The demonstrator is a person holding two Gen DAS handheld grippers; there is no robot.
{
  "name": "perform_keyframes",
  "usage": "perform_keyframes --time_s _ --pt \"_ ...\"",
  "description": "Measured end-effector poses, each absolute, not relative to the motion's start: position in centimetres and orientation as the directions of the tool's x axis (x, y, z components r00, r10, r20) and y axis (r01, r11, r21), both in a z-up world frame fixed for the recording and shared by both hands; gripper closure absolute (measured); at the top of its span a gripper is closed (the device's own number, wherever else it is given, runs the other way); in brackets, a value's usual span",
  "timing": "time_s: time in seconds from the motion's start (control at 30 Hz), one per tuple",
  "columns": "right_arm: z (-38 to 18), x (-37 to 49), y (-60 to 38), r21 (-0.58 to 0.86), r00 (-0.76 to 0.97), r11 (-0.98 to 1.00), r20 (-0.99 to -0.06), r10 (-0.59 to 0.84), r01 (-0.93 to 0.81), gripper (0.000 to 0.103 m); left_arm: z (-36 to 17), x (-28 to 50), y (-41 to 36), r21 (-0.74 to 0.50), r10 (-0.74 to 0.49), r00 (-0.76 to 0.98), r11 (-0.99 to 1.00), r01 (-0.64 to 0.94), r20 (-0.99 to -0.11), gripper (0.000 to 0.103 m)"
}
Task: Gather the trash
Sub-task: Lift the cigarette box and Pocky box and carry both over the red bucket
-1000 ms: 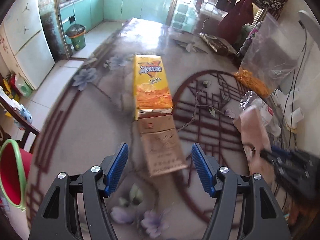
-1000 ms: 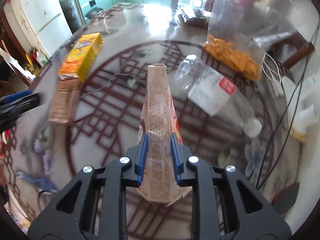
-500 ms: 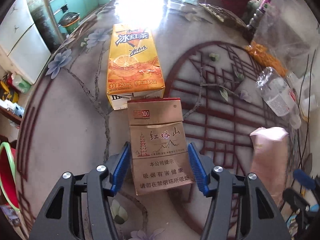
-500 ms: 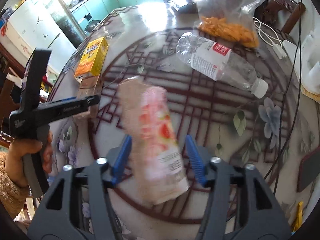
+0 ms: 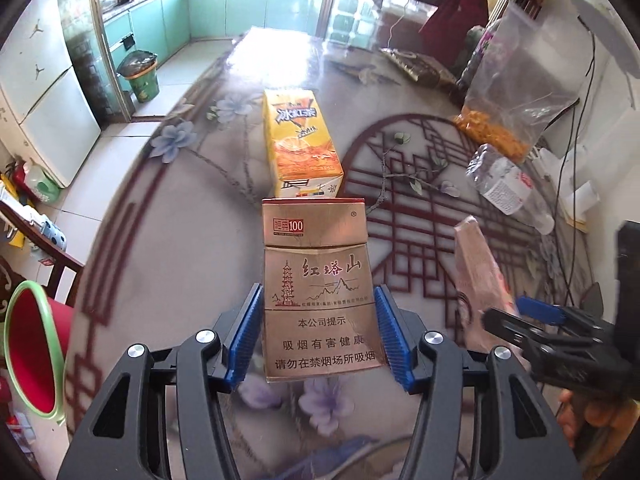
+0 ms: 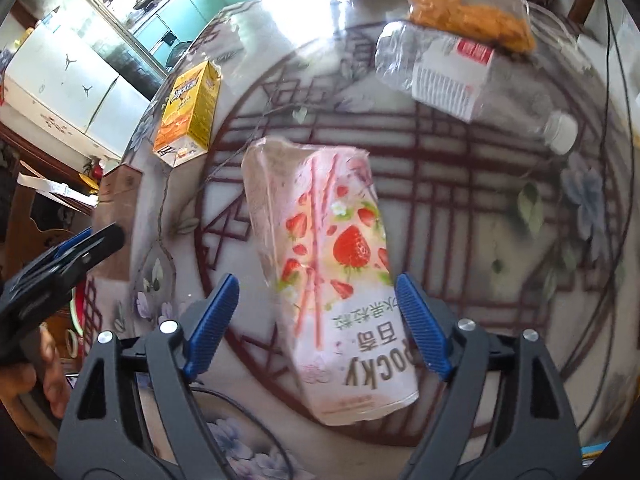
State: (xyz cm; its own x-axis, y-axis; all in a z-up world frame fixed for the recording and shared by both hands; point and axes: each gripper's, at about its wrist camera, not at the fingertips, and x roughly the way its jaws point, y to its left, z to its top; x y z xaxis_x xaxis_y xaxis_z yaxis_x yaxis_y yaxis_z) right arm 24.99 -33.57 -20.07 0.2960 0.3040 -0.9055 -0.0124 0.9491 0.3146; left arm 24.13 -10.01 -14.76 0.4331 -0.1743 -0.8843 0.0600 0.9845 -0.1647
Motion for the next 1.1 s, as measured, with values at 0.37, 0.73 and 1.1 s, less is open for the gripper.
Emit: perform_keyframes --time_s 0.37,0.73,1.1 --pt "-19.6 23.5 -32.7 0.329 0.307 0.944 -0.898 0.315 -0.009 0.042 -13.1 20.5 -7.4 -0.196 -0.180 0.465 0.981 0.014 -0.867 0.051" --pt "-14.8 22.1 -31.2 0.386 0.387 0.921 -0.842 0.377 -0.057 0.041 -12.2 18.7 -4.8 -0.206 -0.168 0.485 0.978 -0.025 -0.858 0.051" --pt "-12.1 21.4 -27.0 0.390 0.423 0.915 -0.816 0.395 -0.101 0.041 -11.6 17.7 -2.2 -0.243 -0.192 0.507 0.969 -0.035 -0.840 0.051"
